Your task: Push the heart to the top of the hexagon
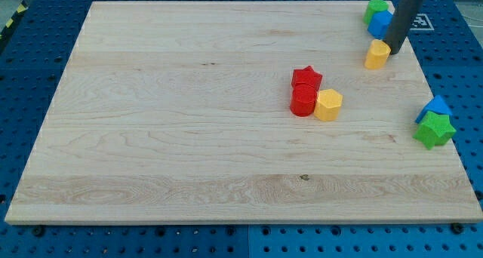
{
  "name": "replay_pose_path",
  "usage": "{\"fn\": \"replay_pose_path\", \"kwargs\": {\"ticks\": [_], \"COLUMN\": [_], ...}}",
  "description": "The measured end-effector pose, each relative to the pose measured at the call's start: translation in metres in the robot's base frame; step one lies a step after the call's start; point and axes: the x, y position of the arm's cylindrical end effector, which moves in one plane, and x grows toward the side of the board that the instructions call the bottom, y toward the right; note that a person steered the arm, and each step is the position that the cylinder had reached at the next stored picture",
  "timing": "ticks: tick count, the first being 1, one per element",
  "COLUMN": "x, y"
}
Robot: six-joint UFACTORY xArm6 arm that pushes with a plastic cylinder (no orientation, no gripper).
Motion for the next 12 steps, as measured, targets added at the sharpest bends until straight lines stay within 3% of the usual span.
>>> {"fn": "replay_pose_path", "kwargs": {"ticks": [3, 4, 12], "x": [0.000, 0.006, 0.055], "y": [-0.017, -0.043, -0.077]}}
